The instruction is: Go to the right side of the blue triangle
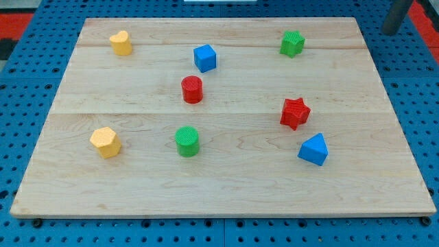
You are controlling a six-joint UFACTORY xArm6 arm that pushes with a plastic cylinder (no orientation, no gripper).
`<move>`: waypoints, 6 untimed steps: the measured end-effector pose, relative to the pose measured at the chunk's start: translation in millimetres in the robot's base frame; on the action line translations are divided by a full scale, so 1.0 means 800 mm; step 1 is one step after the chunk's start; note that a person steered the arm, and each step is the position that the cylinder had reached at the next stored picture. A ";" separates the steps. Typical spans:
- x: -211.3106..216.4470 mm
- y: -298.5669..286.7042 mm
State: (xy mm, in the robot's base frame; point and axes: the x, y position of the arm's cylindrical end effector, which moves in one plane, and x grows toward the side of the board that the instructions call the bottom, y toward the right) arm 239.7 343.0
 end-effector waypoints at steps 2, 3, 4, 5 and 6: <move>0.000 0.000; 0.001 0.000; 0.001 0.000; 0.014 0.003; 0.102 -0.011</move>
